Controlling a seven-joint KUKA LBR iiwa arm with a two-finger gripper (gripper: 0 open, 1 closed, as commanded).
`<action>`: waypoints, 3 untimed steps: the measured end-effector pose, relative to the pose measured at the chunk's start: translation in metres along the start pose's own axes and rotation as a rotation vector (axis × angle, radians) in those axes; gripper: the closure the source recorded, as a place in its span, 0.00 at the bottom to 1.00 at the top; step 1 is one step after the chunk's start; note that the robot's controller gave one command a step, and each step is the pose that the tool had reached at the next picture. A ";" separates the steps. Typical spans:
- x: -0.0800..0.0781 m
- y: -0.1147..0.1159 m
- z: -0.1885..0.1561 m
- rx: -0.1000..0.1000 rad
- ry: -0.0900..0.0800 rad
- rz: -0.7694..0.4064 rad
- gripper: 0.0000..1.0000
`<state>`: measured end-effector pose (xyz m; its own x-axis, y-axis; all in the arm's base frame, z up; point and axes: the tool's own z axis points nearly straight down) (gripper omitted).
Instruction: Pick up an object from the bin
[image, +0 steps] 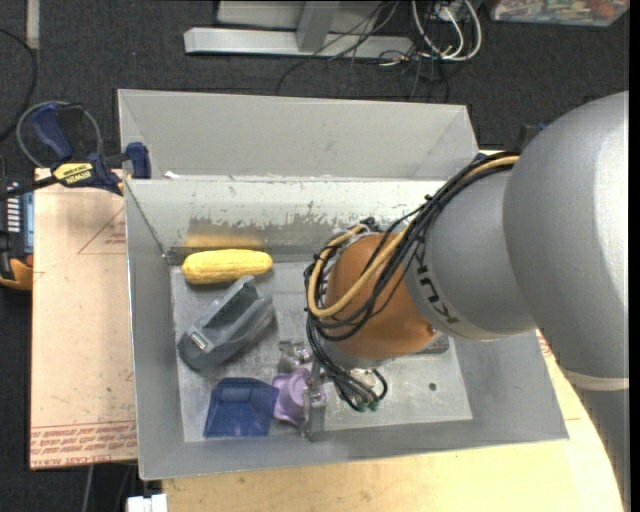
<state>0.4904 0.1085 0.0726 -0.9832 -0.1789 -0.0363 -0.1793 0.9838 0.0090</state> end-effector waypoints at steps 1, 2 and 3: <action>0.000 0.000 0.000 0.000 0.000 0.000 1.00; -0.014 0.072 -0.110 0.000 0.002 0.167 1.00; -0.008 0.020 -0.016 -0.001 0.002 0.016 1.00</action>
Offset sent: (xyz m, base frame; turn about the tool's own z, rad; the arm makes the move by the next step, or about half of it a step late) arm -0.0035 0.0910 0.1413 0.2090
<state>0.4942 0.1298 0.0892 -0.9860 -0.1634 -0.0344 -0.1639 0.9864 0.0103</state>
